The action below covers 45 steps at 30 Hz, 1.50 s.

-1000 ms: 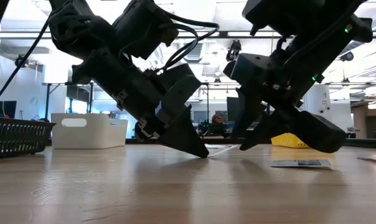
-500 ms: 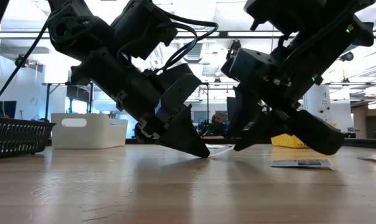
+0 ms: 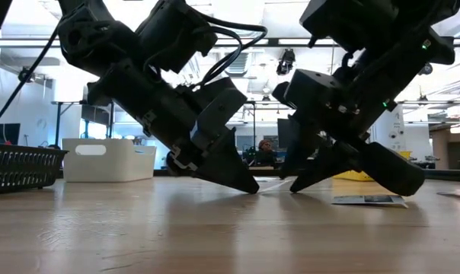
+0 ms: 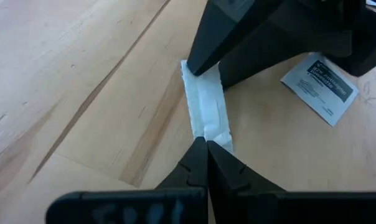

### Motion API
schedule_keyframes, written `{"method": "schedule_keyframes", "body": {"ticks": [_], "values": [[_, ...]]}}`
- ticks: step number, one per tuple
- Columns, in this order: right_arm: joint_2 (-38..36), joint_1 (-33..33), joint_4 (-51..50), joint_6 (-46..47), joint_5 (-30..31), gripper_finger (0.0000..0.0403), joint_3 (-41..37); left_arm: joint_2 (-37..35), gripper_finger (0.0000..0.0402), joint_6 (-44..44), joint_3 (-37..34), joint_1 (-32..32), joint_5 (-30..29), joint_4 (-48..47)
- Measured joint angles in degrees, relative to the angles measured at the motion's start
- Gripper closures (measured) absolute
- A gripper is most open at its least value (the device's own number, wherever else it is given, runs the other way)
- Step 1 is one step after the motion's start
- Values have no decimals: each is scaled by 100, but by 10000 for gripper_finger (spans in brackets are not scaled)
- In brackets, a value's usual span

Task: Pick & Place First Aid Supplies
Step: Put the green bandage pack into the black bin

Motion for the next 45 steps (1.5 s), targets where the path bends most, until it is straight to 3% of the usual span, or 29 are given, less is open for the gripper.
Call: {"method": "schedule_keyframes", "body": {"ticks": [22, 32, 45], "values": [[4, -25, 86, 153, -55, 390, -96, -18, 401, 111, 2, 51, 170, 141], [4, 86, 60, 241, -68, 394, -98, -220, 401, 511, -7, 74, 134, 2], [-164, 318, -547, 1533, -11, 394, -58, -641, 390, 1067, -7, 111, 68, -274]]}}
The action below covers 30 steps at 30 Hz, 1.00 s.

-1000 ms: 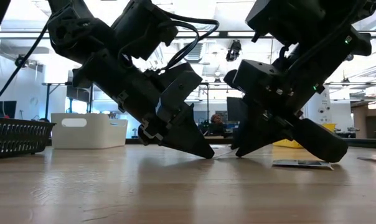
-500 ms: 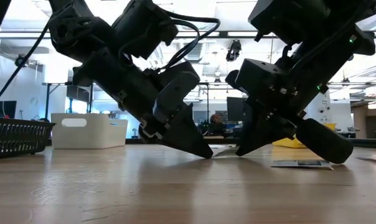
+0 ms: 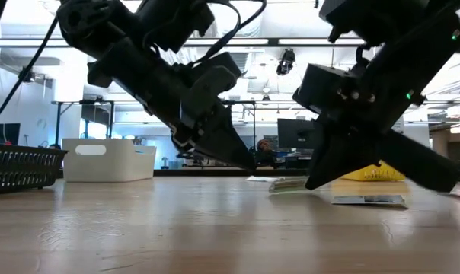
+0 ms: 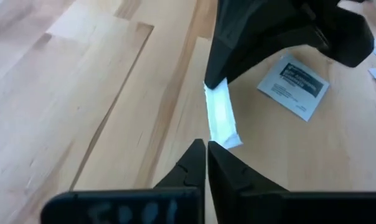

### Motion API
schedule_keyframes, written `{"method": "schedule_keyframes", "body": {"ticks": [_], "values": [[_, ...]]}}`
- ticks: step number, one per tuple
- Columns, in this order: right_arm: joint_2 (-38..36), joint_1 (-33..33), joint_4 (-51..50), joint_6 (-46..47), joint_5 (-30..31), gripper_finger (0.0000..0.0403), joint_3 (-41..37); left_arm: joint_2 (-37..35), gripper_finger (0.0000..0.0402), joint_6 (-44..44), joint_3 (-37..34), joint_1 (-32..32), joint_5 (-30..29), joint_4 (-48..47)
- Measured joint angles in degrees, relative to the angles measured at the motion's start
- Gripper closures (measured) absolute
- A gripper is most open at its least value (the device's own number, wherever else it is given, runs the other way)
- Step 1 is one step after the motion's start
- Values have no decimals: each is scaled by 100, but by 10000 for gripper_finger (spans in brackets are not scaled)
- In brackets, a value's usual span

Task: Pick & Place First Aid Supplies
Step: Put the green bandage pack into the black bin

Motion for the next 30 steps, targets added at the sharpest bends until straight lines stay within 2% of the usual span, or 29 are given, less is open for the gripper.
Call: {"method": "schedule_keyframes", "body": {"ticks": [10, 13, 16, 21, 30], "values": [[-679, 100, -1098, 1106, -3, 394, 105, -1, 301, 93, 0, -2, 11, 51], [-957, 150, -1483, 1494, -39, 394, 113, -1, 286, 92, 6, -2, 301, 96], [-1222, 229, -1732, 1939, -69, 394, 113, -1, 282, 95, 30, -5, 610, 127], [-1506, 351, -1702, 2590, -308, 394, 113, -10, 282, 138, 175, -11, 623, 147], [-1358, 466, -1263, 3275, -483, 394, 111, -12, 282, 721, 523, -46, 623, 164]]}}
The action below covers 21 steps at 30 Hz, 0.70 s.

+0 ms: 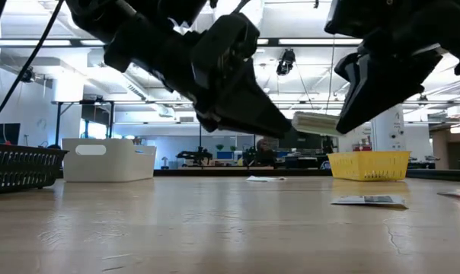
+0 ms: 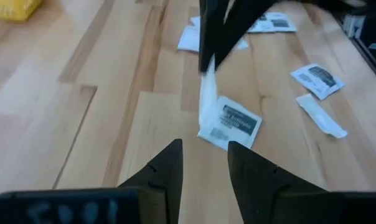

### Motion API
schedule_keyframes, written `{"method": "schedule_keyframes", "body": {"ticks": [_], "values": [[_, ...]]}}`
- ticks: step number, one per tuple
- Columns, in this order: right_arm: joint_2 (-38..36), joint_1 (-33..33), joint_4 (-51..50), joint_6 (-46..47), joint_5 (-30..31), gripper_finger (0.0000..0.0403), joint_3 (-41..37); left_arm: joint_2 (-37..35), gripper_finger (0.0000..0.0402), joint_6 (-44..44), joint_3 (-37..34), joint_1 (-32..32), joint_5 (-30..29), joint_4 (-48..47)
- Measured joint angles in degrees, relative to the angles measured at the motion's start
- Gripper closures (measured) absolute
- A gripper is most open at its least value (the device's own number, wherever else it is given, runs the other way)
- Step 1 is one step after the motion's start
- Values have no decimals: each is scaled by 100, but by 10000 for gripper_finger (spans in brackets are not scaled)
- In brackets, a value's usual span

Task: Pick & Place First Aid Supplies
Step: Put the green bandage pack into the black bin

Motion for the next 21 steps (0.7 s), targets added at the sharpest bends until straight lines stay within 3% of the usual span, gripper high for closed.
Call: {"method": "schedule_keyframes", "body": {"ticks": [16, 21], "values": [[224, -22, 668, -22, 5, 394, 0, 0, 282, 224, 50, -43, -37, 333], [224, -26, 681, -22, 16, 394, 0, 0, 310, 224, 41, -47, -13, 333]]}}
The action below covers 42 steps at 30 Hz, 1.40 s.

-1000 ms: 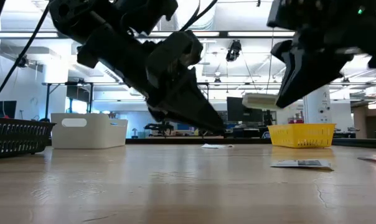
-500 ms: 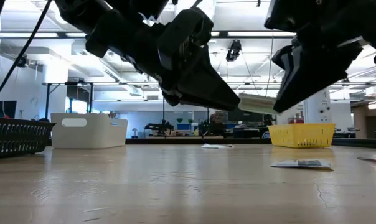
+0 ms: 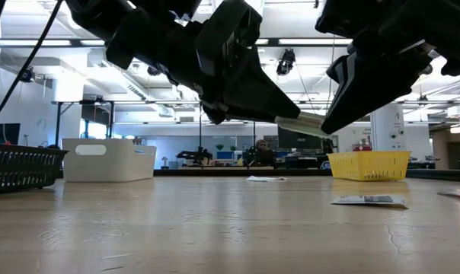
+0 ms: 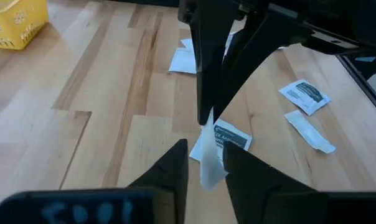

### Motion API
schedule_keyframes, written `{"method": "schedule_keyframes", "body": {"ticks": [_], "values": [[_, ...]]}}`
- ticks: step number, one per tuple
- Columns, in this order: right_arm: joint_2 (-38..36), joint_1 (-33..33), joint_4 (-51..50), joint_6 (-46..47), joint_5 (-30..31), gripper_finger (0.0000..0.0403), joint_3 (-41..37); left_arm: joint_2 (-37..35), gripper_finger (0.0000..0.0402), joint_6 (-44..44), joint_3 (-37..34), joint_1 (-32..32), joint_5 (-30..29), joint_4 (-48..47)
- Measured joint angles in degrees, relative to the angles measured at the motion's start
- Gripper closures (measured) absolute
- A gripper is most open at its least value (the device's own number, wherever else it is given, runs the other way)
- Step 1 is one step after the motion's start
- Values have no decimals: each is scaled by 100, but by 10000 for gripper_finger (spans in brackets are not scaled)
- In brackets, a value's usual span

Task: Pick & Place First Aid Supplies
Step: Put the green bandage pack into the black bin

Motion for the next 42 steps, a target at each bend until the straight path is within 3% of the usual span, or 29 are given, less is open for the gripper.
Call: {"method": "schedule_keyframes", "body": {"ticks": [8, 22, 27, 34, 42], "values": [[0, 0, 4, 0, 2, 394, 0, 0, 396, 127, 0, 1, 55, -56], [0, -8, 11, 3, 4, 392, 0, 0, 401, 74, -2, 2, 57, -165], [0, -64, -1, 140, 4, 363, 0, 0, 401, 38, -2, 2, 40, -255], [-16, -93, -432, 287, 4, 312, 0, -158, 401, -342, -9, -3, -444, -1219], [-24, -90, -690, 751, -28, 290, -2, -676, 401, -850, -9, -219, -1245, -2490]]}}
